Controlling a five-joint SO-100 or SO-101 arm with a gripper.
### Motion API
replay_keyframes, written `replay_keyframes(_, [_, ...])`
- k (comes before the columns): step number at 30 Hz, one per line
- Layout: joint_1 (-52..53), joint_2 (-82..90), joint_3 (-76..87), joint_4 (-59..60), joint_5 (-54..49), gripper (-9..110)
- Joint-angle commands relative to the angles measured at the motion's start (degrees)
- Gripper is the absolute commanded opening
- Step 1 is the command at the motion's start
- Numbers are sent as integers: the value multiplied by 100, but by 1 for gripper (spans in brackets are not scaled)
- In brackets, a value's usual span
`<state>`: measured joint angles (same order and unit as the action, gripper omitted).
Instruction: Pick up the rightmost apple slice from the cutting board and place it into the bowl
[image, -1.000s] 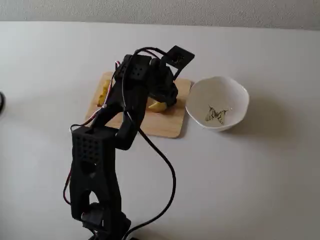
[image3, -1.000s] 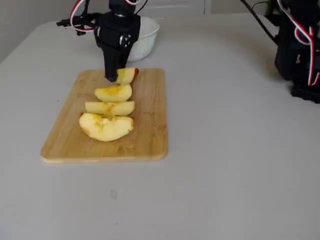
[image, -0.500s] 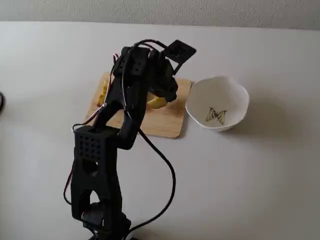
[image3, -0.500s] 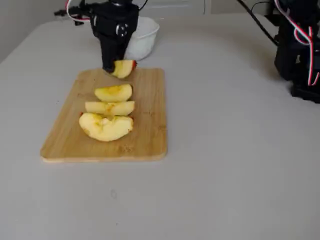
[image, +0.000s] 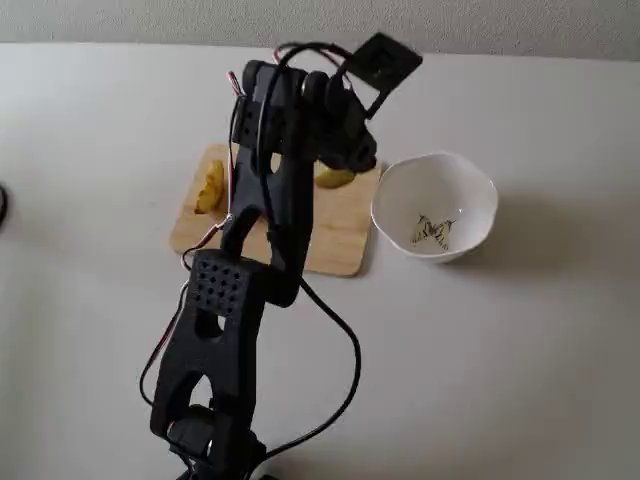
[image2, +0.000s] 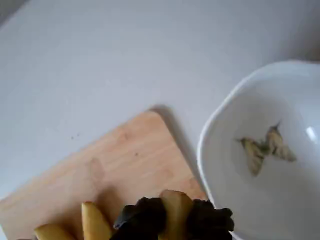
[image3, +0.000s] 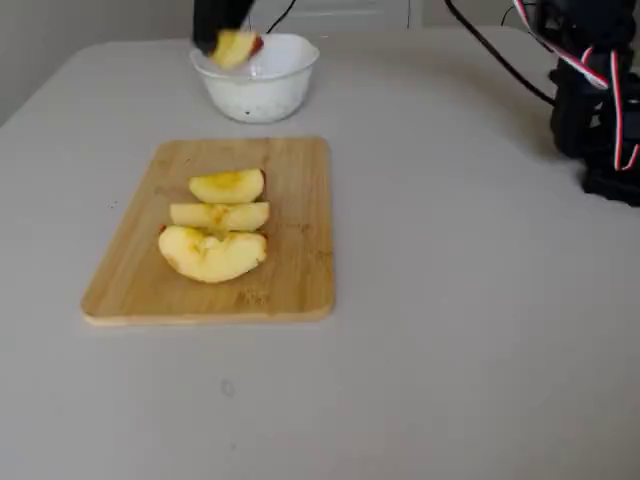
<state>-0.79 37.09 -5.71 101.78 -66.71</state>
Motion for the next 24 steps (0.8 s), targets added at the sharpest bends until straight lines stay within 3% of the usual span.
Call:
replay_keyframes(1, [633,97,-888,211,-70,0])
replay_keyframes(13, [1406,-360,-888,-97,-193,2])
replay_keyframes(16, [1406,-457,-888,-123,-193,9])
replay_keyframes(21, [1397,-501,-888,-132,-229,35])
replay_keyframes(24, [1424,-519,-888,-176,-193,38])
